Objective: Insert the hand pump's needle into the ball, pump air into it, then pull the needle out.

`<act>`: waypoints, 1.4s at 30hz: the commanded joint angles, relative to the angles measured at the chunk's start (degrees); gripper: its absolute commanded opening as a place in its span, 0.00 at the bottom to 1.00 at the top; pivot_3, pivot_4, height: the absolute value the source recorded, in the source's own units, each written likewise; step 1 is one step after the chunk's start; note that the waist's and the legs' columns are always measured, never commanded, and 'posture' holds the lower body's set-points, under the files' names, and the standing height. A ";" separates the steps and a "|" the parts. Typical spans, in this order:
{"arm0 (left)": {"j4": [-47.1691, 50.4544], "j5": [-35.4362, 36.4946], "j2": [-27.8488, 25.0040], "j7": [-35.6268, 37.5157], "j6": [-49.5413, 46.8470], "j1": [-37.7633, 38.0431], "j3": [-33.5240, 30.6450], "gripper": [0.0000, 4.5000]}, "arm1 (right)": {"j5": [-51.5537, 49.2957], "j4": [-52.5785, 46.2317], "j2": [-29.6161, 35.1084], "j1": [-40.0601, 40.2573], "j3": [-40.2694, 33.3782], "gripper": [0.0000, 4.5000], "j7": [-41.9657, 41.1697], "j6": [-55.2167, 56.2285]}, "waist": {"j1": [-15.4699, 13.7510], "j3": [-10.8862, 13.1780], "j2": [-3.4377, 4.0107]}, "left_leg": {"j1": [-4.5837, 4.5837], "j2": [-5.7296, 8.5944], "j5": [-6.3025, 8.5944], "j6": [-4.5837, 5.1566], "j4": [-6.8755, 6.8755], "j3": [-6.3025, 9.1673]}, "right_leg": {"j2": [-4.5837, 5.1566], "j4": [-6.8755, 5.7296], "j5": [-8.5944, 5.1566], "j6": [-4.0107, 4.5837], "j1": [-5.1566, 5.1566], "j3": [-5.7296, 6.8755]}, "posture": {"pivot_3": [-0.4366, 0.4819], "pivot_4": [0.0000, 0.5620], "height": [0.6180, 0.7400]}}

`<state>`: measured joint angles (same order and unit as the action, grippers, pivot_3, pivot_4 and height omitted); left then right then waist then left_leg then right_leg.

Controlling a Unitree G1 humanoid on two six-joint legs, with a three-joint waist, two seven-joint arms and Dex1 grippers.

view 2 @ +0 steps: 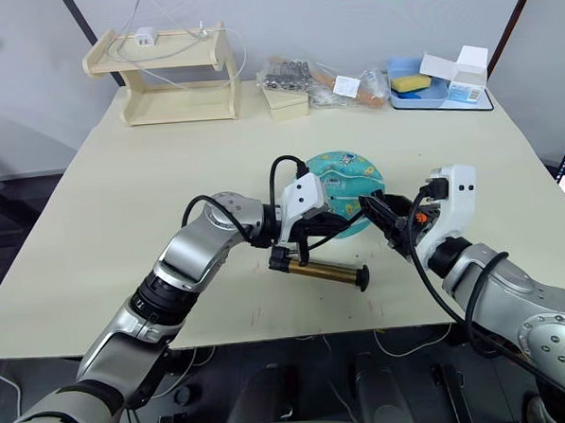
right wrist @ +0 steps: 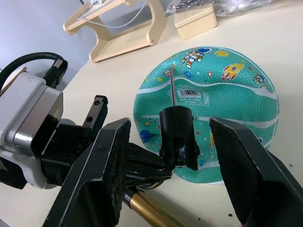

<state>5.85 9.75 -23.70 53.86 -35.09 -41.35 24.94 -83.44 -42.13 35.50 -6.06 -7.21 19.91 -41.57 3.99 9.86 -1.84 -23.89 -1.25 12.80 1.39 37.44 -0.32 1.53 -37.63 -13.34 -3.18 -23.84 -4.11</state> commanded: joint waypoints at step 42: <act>4.51 0.86 -0.05 -1.07 -2.09 0.27 -2.17 0.00 | 2.84 -0.23 -1.50 -0.68 -0.19 0.13 -2.10 1.49 | -0.03 0.00 0.00 | 0.11 -0.05 0.03 0.05 0.02 -0.58 | -0.10 -0.06 0.15 -0.25 -0.18 -0.56 | 0.48 0.27 1.00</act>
<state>7.70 10.08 -23.78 52.86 -37.31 -40.74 24.66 -80.22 -41.54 34.00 -5.89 -6.63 18.25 -40.99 3.96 9.86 -1.84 -23.78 -1.30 12.82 1.44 37.45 -0.90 1.43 -37.69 -13.19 -3.43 -24.02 -4.67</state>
